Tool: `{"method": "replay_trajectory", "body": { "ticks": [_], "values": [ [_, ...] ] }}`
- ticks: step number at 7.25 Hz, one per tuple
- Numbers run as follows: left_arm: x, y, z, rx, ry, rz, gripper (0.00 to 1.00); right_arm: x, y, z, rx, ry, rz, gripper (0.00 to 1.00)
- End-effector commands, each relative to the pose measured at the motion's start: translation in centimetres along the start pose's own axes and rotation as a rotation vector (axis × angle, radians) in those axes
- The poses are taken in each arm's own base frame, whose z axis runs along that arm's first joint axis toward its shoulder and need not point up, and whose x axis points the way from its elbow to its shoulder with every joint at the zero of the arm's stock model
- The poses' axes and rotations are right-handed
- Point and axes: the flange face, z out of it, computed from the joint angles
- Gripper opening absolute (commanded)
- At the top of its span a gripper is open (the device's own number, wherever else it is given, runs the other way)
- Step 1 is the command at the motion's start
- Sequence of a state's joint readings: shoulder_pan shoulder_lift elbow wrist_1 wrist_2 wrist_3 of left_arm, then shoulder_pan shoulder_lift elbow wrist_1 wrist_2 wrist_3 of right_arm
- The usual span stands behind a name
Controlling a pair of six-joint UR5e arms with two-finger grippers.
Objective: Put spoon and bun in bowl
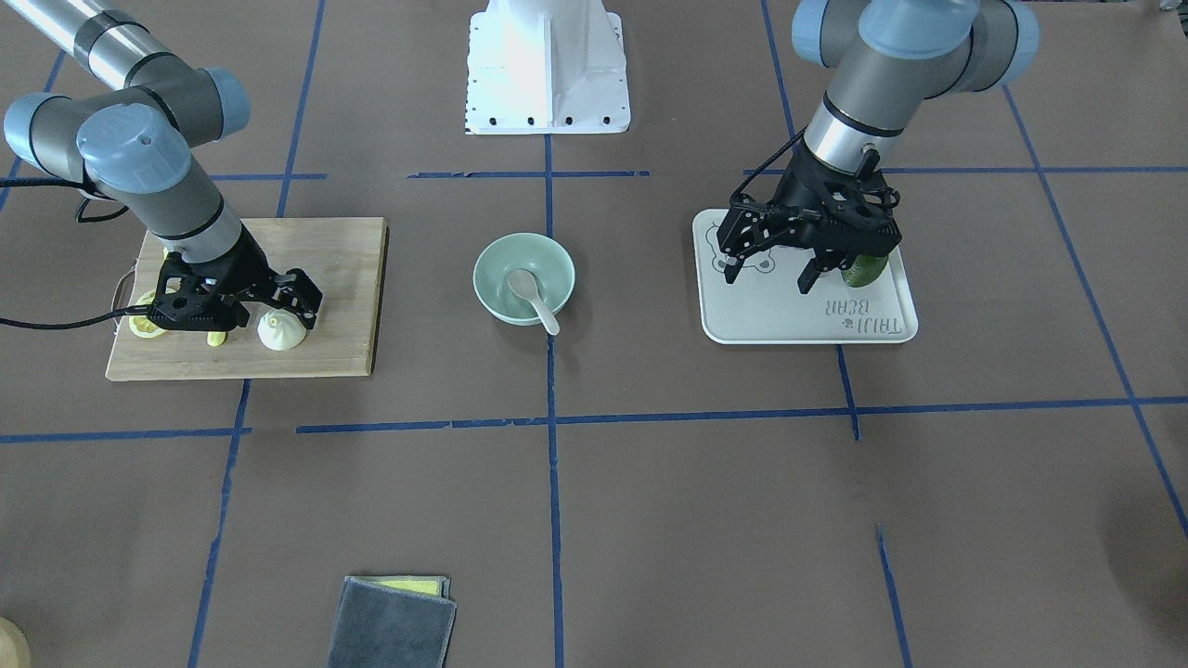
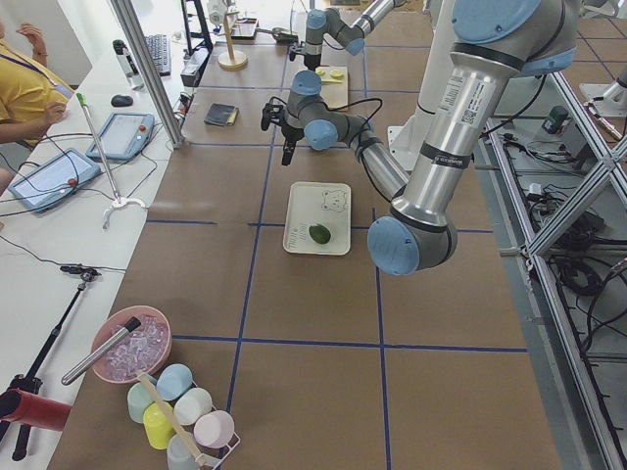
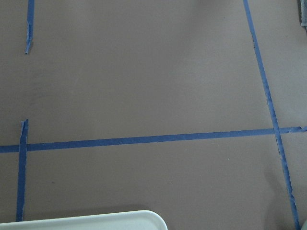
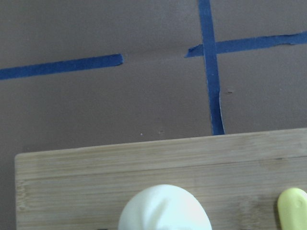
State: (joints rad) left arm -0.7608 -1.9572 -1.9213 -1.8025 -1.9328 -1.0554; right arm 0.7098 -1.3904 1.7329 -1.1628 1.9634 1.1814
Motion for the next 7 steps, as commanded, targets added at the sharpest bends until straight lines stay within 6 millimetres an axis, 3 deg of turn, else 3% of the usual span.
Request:
{"method": "replay_trajectory", "body": {
  "ticks": [1,3,5,7],
  "values": [
    [0.0,0.0,0.0,0.002,0.0,0.0,0.94,-0.1,-0.1,0.0,0.014,0.005,-0.001,0.87],
    [0.1,0.0,-0.1,0.002,0.001,0.001,0.94,-0.1,-0.1,0.0,0.016,0.004,0.004,0.54],
    [0.0,0.0,-0.1,0.002,0.001,0.001,0.94,-0.6,-0.3,-0.2,0.02,-0.004,0.008,0.36],
    [0.0,0.0,-0.1,0.002,0.001,-0.002,0.94,-2.4,-0.9,-1.4,0.035,-0.034,0.0,0.37]
  ]
}}
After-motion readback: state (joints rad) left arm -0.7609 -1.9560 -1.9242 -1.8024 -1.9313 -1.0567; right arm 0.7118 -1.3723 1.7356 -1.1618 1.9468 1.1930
